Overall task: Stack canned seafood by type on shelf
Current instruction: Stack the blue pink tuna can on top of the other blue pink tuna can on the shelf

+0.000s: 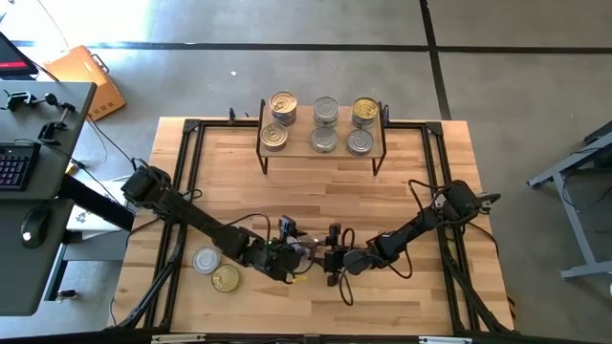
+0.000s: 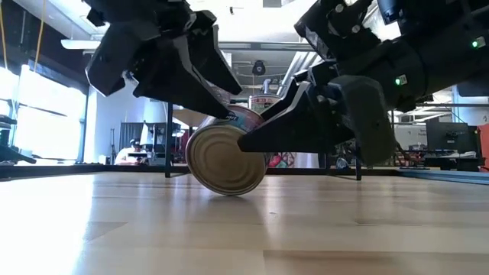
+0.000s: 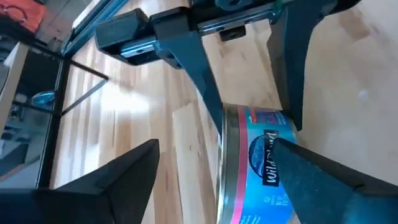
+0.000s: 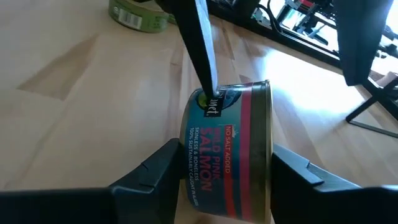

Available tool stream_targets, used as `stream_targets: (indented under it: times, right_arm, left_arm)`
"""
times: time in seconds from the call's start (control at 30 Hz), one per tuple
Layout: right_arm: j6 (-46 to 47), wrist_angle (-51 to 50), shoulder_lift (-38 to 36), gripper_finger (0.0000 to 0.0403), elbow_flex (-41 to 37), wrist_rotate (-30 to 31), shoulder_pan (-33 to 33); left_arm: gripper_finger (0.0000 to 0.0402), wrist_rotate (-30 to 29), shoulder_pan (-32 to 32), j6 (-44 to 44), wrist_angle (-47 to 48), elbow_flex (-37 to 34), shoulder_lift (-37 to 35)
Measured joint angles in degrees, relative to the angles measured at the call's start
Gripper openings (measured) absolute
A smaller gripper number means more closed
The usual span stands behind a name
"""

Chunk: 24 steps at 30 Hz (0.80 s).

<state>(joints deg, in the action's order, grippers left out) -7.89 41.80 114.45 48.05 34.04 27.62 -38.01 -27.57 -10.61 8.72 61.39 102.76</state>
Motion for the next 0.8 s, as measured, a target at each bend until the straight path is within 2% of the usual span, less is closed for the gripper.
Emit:
stream_targets:
  times: [0.27,0.67,0.8]
  right_arm:
    - [0.21,0.07,0.0,0.017,0.0,-0.03,0.0]
    - [0.45,2.22,-0.07,0.017,0.0,0.11,-0.37]
    - [0.4,2.11,-0.07,0.017,0.0,-0.01,-0.37]
  left_arm:
    - [0.0301,7.37,-0.39,-1.88,-0.84,-0.41,0.2]
    - [0.03,8.17,1.42,-0.19,3.31,-0.54,1.88]
    - [0.0284,9.02,1.77,-0.55,2.9,-0.51,2.67]
